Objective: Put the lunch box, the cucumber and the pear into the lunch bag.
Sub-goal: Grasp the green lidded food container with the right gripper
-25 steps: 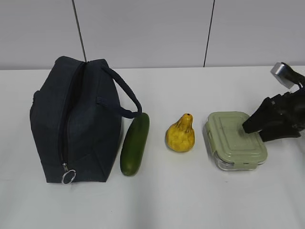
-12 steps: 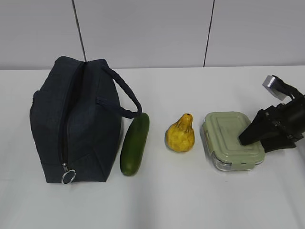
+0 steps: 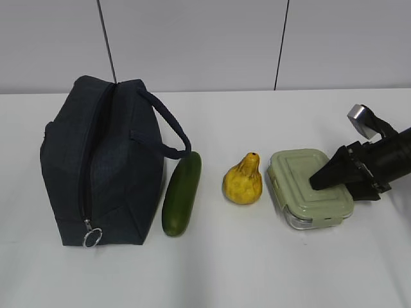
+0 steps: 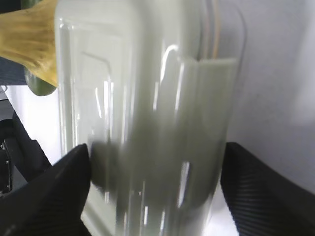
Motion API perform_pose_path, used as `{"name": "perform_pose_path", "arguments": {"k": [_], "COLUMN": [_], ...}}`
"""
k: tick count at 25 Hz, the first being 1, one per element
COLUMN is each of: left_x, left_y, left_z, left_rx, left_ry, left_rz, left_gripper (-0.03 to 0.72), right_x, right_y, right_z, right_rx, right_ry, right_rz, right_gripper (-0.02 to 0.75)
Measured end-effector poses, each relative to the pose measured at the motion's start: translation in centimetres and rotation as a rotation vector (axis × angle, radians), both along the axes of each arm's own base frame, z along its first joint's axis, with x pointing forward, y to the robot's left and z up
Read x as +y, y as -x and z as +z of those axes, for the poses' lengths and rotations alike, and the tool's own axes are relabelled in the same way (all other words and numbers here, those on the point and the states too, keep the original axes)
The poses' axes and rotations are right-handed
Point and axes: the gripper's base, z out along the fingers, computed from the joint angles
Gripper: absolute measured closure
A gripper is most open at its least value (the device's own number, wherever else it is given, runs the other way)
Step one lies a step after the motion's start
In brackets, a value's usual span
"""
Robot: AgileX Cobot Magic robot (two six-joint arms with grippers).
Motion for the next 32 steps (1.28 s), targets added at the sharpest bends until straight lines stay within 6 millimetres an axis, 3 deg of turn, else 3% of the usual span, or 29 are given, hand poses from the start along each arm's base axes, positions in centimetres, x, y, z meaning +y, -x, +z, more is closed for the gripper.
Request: {"name": "perform_pose_path", "arguments": {"k": [6, 25, 32], "left_x": [0.0, 0.0, 0.0], "left_y": [0.0, 0.0, 0.0], "left_z": [0.0, 0.0, 0.0], "left_rx": [0.0, 0.0, 0.0], "left_ry": [0.0, 0.0, 0.0], "left_rz": [0.0, 0.0, 0.0], "left_gripper": [0.237, 0.237, 0.237], "right_x": [-0.8, -1.1, -1.0], "right_y": [-1.0, -0.9, -0.9], "right_z": [0.7, 0.6, 0.7], "right_rx": [-0.047, -0.032, -0.026], "right_ry": [0.016, 0.02, 0.003], "right_rz": [-0.013, -0.022, -0.022], "right_gripper": [0.158, 0.165, 0.285]}}
